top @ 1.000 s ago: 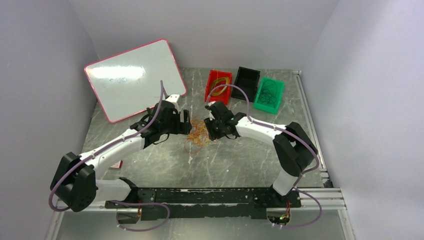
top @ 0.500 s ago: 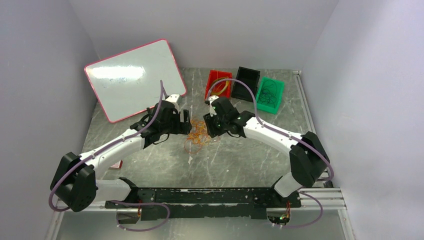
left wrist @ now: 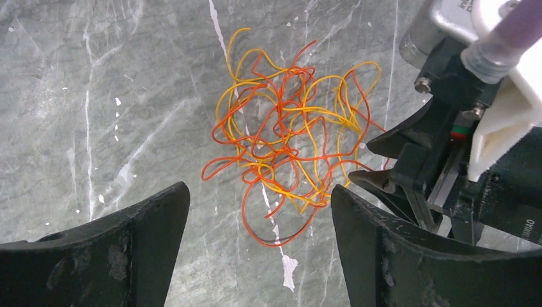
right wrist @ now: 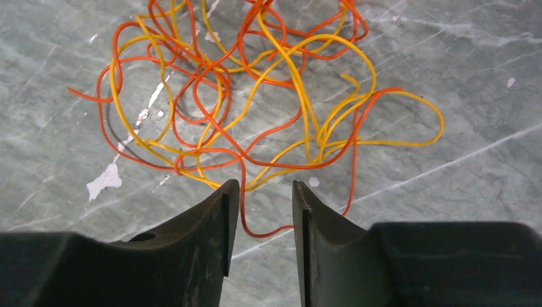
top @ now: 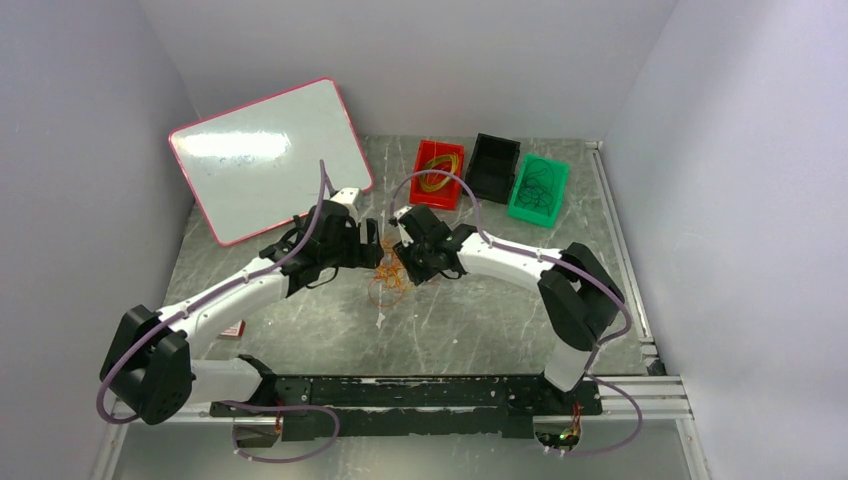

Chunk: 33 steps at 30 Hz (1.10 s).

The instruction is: Untangle the cables

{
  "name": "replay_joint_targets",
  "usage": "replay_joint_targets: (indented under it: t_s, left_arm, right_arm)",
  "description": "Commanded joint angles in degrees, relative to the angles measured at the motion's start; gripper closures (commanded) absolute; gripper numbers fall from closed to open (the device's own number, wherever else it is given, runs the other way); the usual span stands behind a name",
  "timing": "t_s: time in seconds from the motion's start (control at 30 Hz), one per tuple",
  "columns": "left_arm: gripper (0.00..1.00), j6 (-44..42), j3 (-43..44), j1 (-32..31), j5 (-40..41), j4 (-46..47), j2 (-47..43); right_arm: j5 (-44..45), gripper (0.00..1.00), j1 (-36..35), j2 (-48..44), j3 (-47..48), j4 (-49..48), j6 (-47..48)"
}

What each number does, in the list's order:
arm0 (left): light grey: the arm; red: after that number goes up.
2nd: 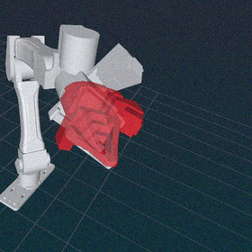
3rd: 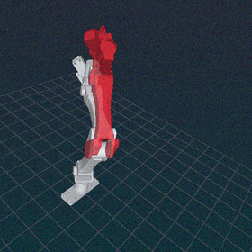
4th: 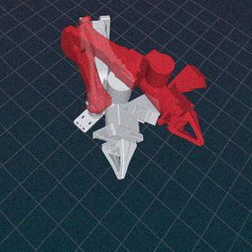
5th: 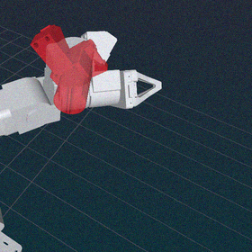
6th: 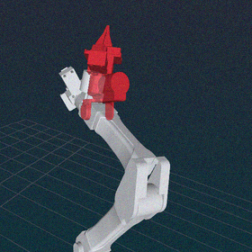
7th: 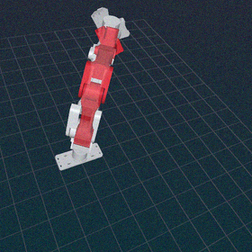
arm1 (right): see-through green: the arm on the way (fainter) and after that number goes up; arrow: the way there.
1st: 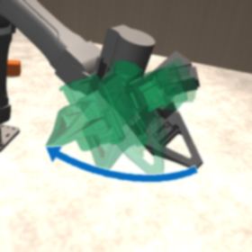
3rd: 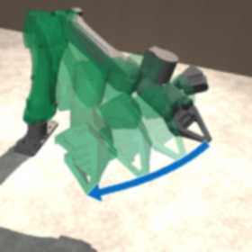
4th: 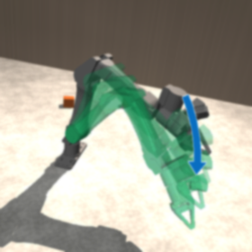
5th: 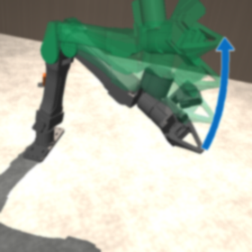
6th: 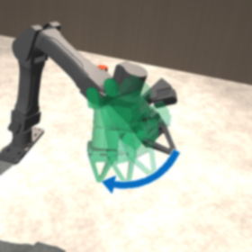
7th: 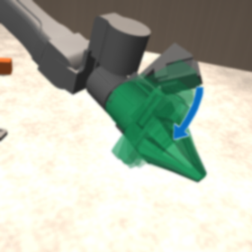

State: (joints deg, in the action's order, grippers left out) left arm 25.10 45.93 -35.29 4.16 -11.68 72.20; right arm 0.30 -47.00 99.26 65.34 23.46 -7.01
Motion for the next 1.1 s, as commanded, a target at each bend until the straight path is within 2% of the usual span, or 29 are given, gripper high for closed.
replay_joint_targets:
  t_s: [0.0, 0.07, 0.1, 0.13, 0.17, 0.2, 0.33, 0.43, 0.53, 0.8, 1.07]
  left_arm:
    - [0.14, -0.1, 1.7, 0.2, -0.1, -0.6, -1.8]
    - [0.14, -0.2, 1.5, 0.2, 0.1, -0.8, -2.1]
    - [0.14, -0.2, 1.3, 0.2, 0.3, -0.9, -2.3]
    - [0.14, -0.3, 1.2, 0.3, 0.6, -0.9, -2.6]
    - [0.14, -0.4, 1.1, 0.3, 0.9, -1.0, -2.9]
    - [0.14, -0.6, 0.9, 0.3, 1.4, -1.0, -3.3]
    - [0.12, -1.7, -0.3, 0.3, 2.9, 0.6, -6.8]
    - [0.06, -3.0, -2.1, 0.2, 2.5, 4.9, -11.1]
    - [0.07, -3.5, -3.9, 0.3, 3.2, 9.6, -15.8]
    - [0.03, -14.1, -13.1, 0.3, 1.2, 25.5, -28.8]
    - [0.03, -19.8, -14.3, 0.3, -0.6, 28.2, -33.0]
  right_arm:
    - [4.0, 0.65, -0.6, 0.3, 1.9, -2.3, 0.2]
    - [4.0, 0.76, -0.7, 0.0, 1.6, -2.6, 0.0]
    - [4.1, 0.87, -0.7, -0.4, 1.5, -2.5, -0.4]
    - [4.1, 0.93, -0.6, -0.8, 1.5, -2.4, -0.6]
    - [3.9, 0.99, -0.7, -2.1, 1.4, -2.2, -0.9]
    - [3.5, 1.0, -0.6, -3.2, 1.3, -2.1, -1.2]
    - [0.8, 1.0, -0.6, -8.9, 3.8, -0.2, -1.7]
    - [-0.9, 1.0, -0.7, -11.4, 8.9, 2.5, -2.1]
    - [-2.5, 1.0, -0.6, -12.8, 14.9, 4.8, -2.3]
    - [-6.5, 1.0, -0.7, -11.6, 31.1, 11.1, -1.6]
    - [-9.7, 1.0, -0.6, -10.9, 35.7, 13.1, -1.4]
